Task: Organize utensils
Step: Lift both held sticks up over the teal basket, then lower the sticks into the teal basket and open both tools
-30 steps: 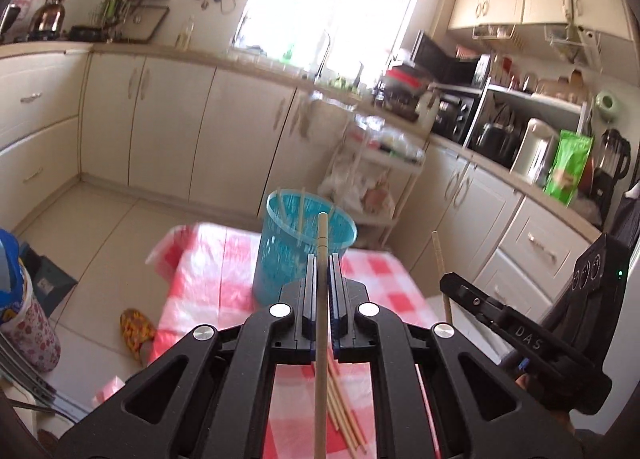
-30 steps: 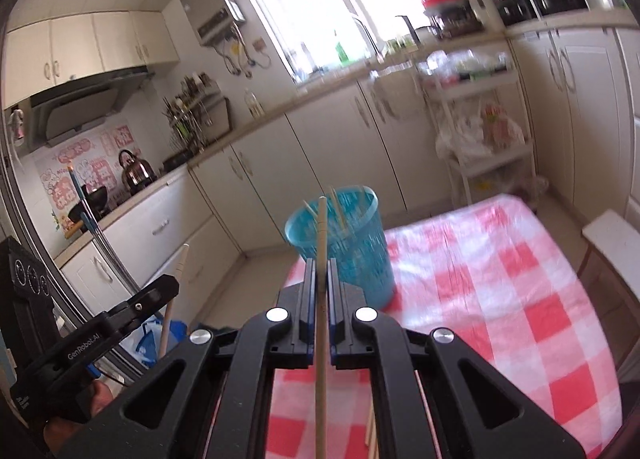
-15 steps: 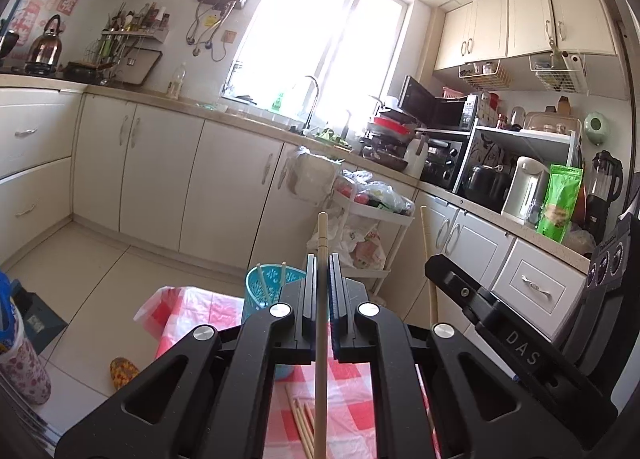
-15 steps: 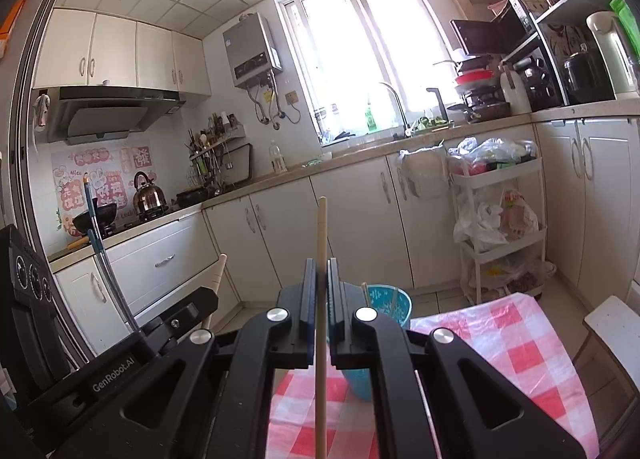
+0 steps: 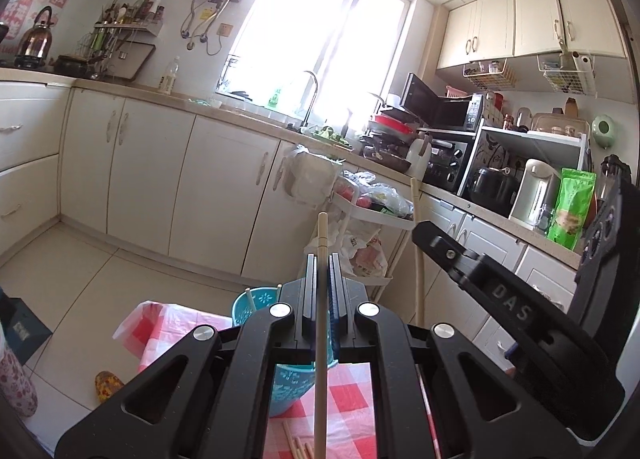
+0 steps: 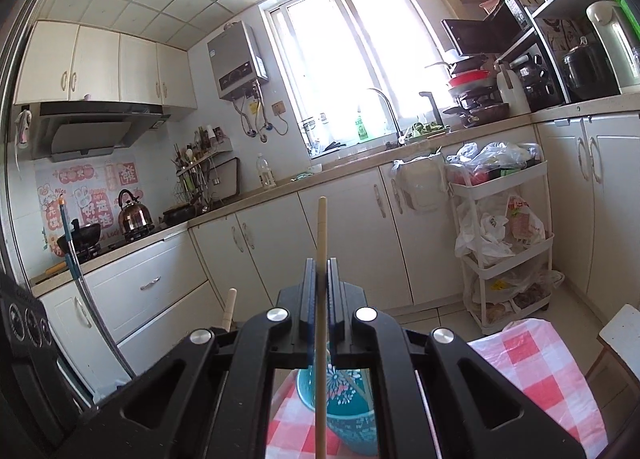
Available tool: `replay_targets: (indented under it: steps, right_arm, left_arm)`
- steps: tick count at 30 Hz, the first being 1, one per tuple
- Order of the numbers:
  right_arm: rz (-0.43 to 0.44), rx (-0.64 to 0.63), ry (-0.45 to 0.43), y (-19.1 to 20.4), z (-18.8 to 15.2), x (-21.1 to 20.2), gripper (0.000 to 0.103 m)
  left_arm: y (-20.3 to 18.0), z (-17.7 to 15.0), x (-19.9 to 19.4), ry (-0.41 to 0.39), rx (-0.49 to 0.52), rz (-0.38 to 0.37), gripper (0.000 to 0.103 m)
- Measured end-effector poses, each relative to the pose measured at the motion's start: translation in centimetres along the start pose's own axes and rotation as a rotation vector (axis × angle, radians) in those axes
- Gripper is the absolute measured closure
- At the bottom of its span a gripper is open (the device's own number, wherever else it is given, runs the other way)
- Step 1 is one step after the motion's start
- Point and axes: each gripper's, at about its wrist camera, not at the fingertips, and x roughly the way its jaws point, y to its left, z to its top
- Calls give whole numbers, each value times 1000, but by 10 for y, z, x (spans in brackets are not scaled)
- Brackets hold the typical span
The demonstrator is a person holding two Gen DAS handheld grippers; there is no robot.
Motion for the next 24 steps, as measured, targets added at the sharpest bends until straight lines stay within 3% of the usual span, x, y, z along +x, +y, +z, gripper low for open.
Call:
replay_targets:
  steps: [9, 24]
  right_arm:
    - [-30, 96, 18, -25, 8, 64, 97]
    - [-95, 129, 45, -53, -26, 122, 97]
  left_arm:
    - [19, 18, 43, -54, -63, -24, 98]
    - [53, 10, 128, -72, -184, -46, 98]
